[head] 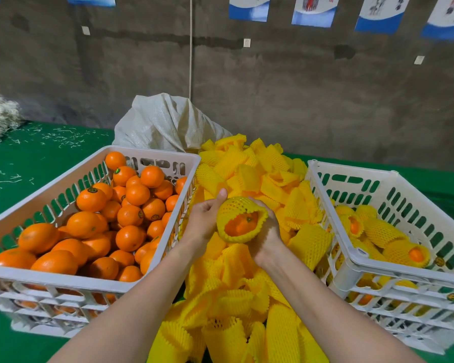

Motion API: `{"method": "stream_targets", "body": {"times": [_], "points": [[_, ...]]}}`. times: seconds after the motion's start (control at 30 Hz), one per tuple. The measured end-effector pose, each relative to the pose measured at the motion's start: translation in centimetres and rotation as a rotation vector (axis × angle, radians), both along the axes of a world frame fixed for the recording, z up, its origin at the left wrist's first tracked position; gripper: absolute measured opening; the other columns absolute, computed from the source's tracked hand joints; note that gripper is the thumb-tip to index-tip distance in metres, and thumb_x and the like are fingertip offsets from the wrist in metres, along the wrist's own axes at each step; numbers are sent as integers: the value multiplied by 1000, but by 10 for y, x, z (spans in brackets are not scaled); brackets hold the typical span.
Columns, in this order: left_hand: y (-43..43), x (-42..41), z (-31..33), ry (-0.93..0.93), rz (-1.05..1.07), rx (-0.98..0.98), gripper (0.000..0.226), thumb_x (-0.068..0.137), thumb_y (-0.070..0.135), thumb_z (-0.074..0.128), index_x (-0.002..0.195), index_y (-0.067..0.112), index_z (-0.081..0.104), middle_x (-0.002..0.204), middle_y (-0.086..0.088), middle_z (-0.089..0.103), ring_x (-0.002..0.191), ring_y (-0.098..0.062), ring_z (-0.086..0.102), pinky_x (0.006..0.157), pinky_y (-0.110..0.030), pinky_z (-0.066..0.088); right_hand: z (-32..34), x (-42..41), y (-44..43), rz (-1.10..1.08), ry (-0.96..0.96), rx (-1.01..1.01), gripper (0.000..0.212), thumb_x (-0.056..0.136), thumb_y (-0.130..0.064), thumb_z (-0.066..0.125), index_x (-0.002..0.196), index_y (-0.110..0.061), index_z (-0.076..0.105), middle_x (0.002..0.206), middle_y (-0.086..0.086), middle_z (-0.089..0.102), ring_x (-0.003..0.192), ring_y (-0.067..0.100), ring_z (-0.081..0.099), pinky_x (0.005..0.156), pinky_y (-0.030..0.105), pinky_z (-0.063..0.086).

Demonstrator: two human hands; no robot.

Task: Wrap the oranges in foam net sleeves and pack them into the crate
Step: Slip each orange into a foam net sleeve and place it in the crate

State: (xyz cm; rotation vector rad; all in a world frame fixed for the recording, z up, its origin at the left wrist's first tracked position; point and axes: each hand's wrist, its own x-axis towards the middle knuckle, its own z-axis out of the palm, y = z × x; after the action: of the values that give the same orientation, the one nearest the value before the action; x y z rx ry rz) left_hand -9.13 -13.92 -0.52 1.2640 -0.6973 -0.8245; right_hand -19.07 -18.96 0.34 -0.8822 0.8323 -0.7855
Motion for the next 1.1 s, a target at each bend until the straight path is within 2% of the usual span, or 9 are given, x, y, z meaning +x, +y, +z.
{"method": "stream_targets", "body": {"times": [0.13,0.23,0.33,0.43,0.67,0.77,0.87,0.97,1.1], "points": [[4,-5,7,236,-195,65,37,84,59,49,92,30,70,109,-2,70,108,-22,64,99,-45,46,3,-4,-3,-88,147,-248,21,93,-30,51,92,-13,63,87,9,64,86,27,59,80,36,48],[1,-17,7,274,-181,1,34,88,51,52,72,35,78,94,0,75,92,-18,71,88,-38,52,5,-7,-4,-80,326,-546,28,98,-31,43,80,-16,59,83,3,58,86,23,52,83,36,42],[-3,-19,5,346,-80,-21,31,90,42,57,78,20,76,89,-5,75,88,-23,71,86,-40,53,4,-9,-6,-86,534,-726,36,98,-35,40,74,-11,51,75,4,49,78,22,43,76,36,33],[-3,-20,6,492,-160,-28,31,90,40,54,88,13,68,78,-8,73,75,-21,71,74,-36,52,2,-10,-7,-133,419,-730,41,97,-29,45,59,-14,43,58,0,43,65,21,39,67,37,32],[2,-22,20,685,-214,168,40,89,46,54,90,8,65,75,-13,71,68,-26,68,66,-35,52,-6,-13,-14,-128,136,-573,35,96,-22,50,61,-18,44,62,3,42,70,23,37,67,37,32],[3,-19,24,663,-170,232,39,91,47,51,86,10,64,68,-11,70,67,-24,65,65,-35,50,-6,-25,-11,-20,208,-750,16,95,-42,43,94,-29,53,94,-2,57,90,13,52,76,28,41],[2,-15,25,629,-122,265,42,93,49,48,89,10,62,65,-13,71,73,-26,64,64,-37,49,-5,-42,-10,267,198,-879,68,72,-74,52,130,-45,34,141,-15,40,127,-4,38,97,12,39],[0,-16,25,614,-128,281,48,95,51,44,89,7,60,67,-18,71,69,-31,67,59,-41,51,-6,-45,-3,388,323,-1142,94,64,-46,80,139,-36,25,147,-12,32,134,-4,30,106,14,32],[-2,-25,24,627,-194,278,56,96,54,39,106,4,62,90,-19,72,86,-32,67,72,-45,52,-8,-42,-8,185,246,-1059,68,64,-13,85,120,-22,47,115,-10,57,106,-1,55,90,19,46]]}}
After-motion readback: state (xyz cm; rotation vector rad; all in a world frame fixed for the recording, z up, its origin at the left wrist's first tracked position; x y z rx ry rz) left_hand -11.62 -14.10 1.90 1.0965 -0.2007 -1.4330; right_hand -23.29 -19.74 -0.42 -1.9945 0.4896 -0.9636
